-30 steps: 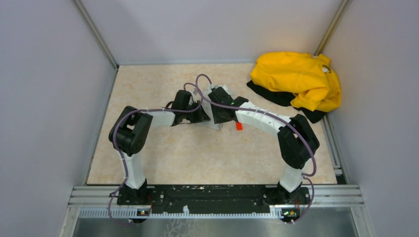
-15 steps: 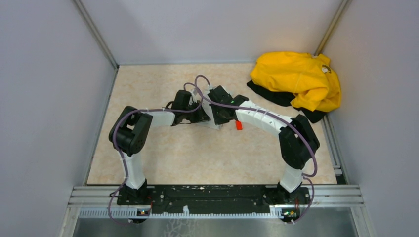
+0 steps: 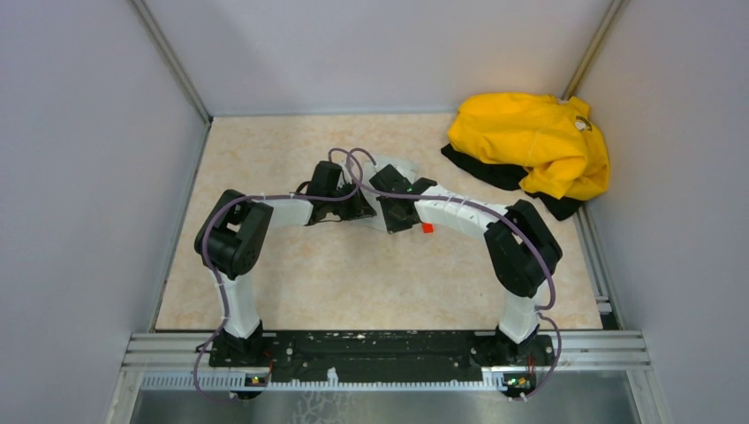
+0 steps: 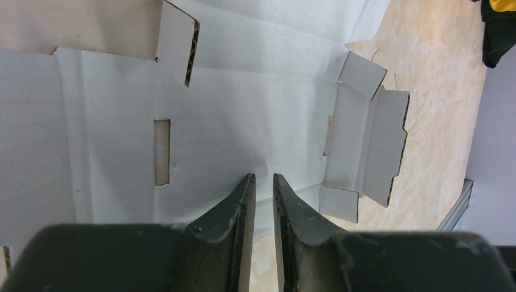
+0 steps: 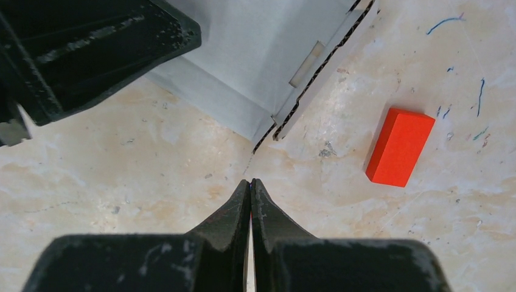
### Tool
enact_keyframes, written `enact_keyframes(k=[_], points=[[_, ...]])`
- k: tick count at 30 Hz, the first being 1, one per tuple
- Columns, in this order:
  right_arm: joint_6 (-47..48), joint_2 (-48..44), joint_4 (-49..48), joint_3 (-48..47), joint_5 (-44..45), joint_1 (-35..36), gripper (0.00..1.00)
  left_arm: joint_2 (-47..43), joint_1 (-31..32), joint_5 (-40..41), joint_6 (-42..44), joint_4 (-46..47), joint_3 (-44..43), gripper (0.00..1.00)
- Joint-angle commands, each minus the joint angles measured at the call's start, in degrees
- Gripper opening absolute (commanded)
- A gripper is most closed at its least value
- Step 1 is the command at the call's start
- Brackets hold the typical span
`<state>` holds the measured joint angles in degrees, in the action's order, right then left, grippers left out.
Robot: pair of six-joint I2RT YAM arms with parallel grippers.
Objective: Fold the paper box
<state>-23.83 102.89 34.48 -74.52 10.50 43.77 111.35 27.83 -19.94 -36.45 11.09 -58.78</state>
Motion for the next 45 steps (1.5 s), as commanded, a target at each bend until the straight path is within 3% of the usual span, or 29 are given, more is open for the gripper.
enact_keyframes(k=[1, 45], points=[[-0.85, 0.78, -2.83, 0.24, 1.63, 0.70, 0.00, 4.39, 0.37, 1.29, 1.38, -8.98, 2.45, 0.25], [2.20, 9.57, -11.35, -3.51, 2.53, -0.18, 0.00, 5.06, 0.33, 0.64, 1.99, -9.31, 2.24, 0.25]])
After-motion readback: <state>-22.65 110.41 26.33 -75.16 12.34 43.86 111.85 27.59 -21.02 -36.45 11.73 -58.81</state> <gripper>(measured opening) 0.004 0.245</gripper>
